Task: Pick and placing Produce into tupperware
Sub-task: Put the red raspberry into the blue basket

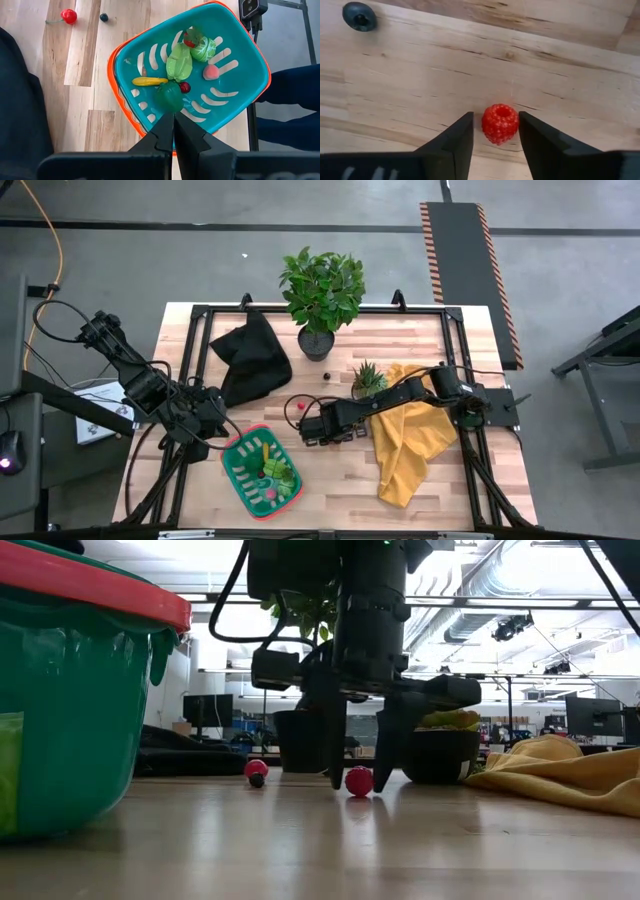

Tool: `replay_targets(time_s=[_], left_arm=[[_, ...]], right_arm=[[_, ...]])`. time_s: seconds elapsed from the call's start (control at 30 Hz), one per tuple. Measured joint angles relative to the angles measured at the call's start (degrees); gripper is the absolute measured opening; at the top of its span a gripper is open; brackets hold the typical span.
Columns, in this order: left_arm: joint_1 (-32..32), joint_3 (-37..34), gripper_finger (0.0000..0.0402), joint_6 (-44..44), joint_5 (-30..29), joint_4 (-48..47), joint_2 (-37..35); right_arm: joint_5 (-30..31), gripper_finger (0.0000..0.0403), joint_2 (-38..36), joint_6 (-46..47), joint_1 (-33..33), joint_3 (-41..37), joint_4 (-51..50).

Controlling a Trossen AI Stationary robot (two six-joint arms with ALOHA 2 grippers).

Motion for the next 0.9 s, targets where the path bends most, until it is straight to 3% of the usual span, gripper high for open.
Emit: replay_targets(time_s=[0.9], left_arm=[[0.0,0.0,0.0003,0.0,-0.02,0.0,0.0]], right_arm=[[0.02,0.0128,0.0,0.0,0.0,0.0,-0.03]])
